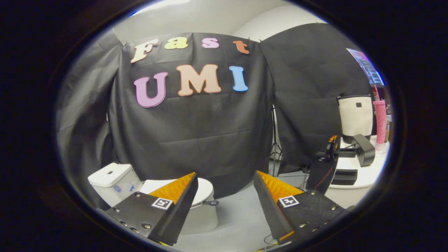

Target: Open the toilet lid.

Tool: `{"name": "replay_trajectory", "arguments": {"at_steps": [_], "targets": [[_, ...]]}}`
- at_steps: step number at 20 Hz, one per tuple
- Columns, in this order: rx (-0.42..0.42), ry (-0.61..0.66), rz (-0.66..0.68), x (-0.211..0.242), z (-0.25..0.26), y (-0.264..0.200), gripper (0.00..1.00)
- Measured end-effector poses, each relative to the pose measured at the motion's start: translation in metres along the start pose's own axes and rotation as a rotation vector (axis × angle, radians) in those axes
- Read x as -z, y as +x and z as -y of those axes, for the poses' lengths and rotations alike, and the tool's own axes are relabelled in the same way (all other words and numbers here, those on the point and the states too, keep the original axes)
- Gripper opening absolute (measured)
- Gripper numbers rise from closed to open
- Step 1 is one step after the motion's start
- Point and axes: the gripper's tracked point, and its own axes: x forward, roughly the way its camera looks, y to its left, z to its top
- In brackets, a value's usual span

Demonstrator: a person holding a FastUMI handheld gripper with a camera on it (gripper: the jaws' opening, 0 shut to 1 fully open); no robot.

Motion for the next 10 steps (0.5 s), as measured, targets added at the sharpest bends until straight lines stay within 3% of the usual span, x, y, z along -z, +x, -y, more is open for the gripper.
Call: {"name": "replay_trajectory", "arguments": {"at_steps": [10], "targets": [[0.03, 0.041, 0.002, 0.0003, 0.0095, 0.0021, 0.94]]}}
